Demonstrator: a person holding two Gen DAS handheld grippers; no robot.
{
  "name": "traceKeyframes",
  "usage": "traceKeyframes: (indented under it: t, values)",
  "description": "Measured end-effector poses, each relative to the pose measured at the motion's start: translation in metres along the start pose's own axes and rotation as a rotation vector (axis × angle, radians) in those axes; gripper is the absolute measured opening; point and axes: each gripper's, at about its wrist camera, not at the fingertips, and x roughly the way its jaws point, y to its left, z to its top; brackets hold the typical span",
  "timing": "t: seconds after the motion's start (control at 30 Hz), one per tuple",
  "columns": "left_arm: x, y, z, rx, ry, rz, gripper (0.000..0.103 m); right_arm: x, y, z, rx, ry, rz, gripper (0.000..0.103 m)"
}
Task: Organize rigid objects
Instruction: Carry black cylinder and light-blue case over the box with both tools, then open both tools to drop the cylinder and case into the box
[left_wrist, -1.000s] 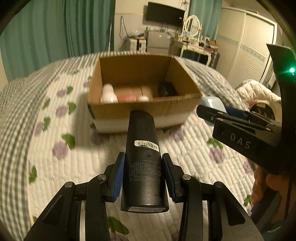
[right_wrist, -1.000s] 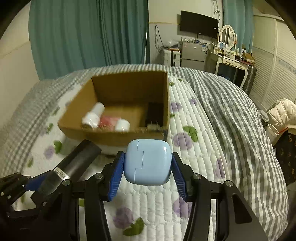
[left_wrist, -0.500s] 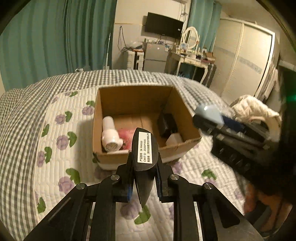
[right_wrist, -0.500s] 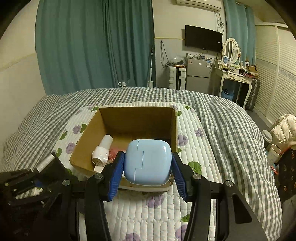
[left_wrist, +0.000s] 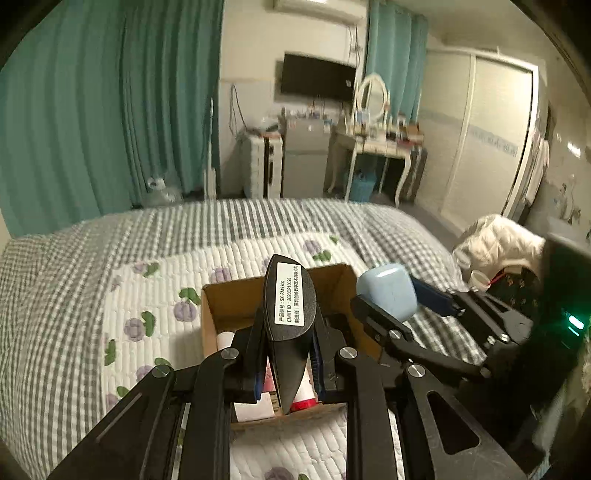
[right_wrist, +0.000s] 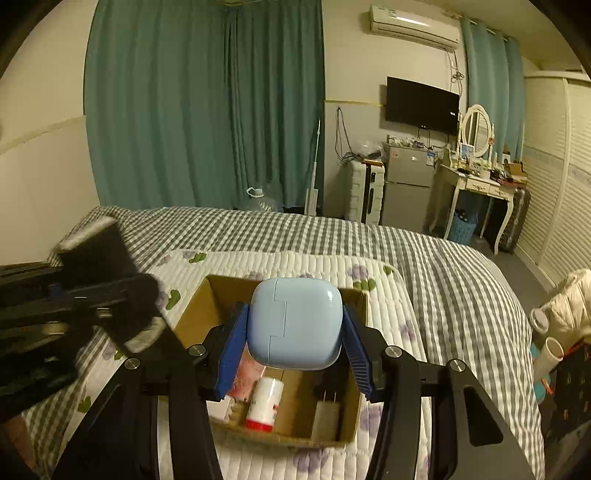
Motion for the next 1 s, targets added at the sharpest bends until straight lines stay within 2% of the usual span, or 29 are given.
traceKeyframes:
  t: [0.17,0.43,0.5,0.63,0.7,0.83,1.0]
  values:
    - [0.052,0.007,-0.004,-0.016,0.111,0.032,0.019,0.03,0.003,-0.009,-0.058,0.058,-0.05,0.05]
    - [0.105,0.019,-0.03,-0.036,0.188,0.071,0.019,0.058,-0.026,-0.031,0.022,0.104,-0.023,0.05]
    - [0.113,0.024,-0.033,-0.058,0.189,0.055,0.02,0.063,-0.03,-0.033,0.033,0.107,-0.018,0.05]
    - [0.119,0.02,-0.034,-0.051,0.169,0.072,0.02,0.07,-0.032,-0.035,0.033,0.11,-0.011,0.05]
    - [0.119,0.017,-0.032,-0.043,0.154,0.104,0.024,0.072,-0.033,-0.035,0.034,0.11,-0.006,0.05]
    - [0.109,0.019,-0.025,-0.054,0.117,0.111,0.05,0.074,-0.036,-0.038,0.05,0.114,-0.001,0.05]
    - [0.09,0.024,-0.015,-0.067,0.065,0.114,0.051,0.081,-0.034,-0.042,0.052,0.129,0.004,0.05]
